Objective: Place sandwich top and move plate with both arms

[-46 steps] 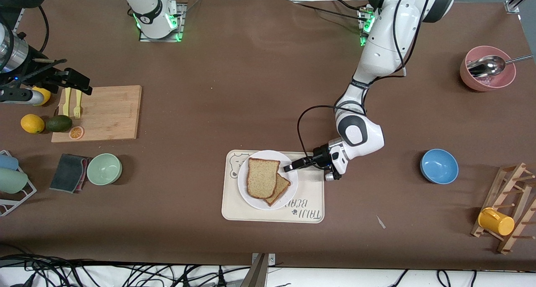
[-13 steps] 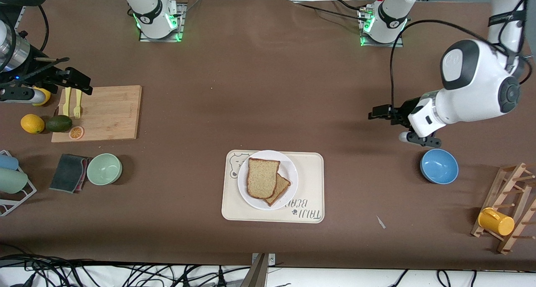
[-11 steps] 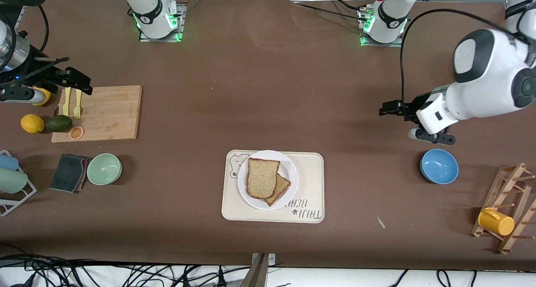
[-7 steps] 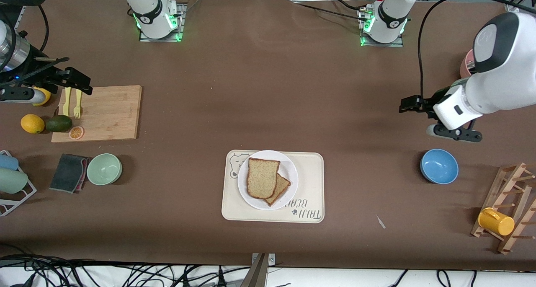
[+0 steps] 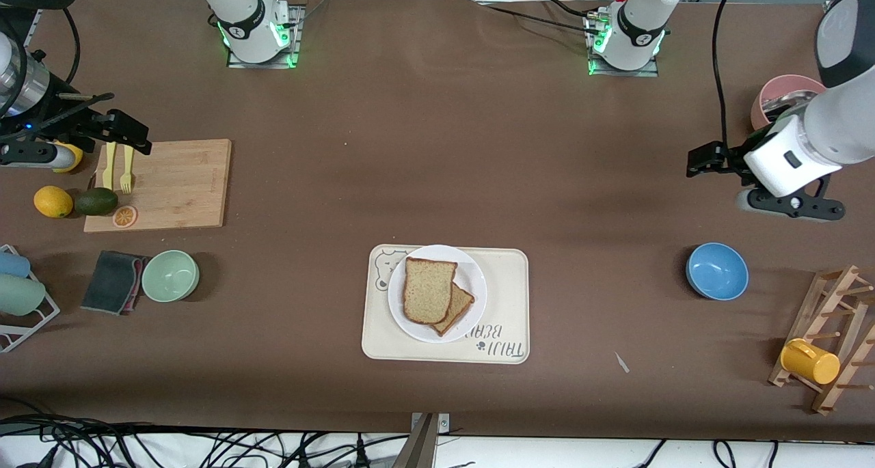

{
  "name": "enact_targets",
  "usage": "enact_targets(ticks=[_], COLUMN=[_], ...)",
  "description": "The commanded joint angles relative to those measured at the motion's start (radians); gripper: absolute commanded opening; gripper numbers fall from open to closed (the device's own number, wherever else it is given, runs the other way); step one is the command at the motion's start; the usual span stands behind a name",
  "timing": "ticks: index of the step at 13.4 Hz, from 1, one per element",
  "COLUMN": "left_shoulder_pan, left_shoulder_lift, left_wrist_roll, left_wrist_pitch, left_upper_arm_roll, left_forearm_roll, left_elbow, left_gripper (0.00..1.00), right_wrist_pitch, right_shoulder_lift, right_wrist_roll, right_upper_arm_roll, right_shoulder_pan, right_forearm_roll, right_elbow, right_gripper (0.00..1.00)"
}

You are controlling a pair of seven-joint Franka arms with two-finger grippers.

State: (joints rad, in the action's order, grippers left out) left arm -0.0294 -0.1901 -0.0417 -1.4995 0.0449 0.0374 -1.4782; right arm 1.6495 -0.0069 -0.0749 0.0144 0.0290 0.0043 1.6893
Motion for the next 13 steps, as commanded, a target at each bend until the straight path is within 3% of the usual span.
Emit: enact_targets(ticks=[1,5,13], left_shoulder_pan=[-0.010,-0.020,-0.018], left_shoulder_lift=[0.027,-0.020,0.001], left_wrist_roll=[0.016,0.118,0.181], left_wrist_pitch=[0.053,0.110,0.100], left_upper_arm_roll=[-0.014,-0.014,-0.020], left_forearm_roll=[0.019,0.012,0.009], left_elbow=[0.022,0.111,0.081], left_gripper=[0.99,0.99,1.00], right_wrist_pitch=[-0.011,-0.004,-0.011], right_shoulder_lift=[-0.008,-0.007,-0.010], right_wrist_roll=[0.004,0.006,0.004], right_upper_arm_roll=[0.007,0.006,0.009], right_shoulder_pan=[0.000,-0.001,0.002], right_forearm_roll=[-0.004,-0.006,-0.006], right_elbow=[-0.010,-0.008,-0.008], right_gripper=[1.00,1.00,1.00])
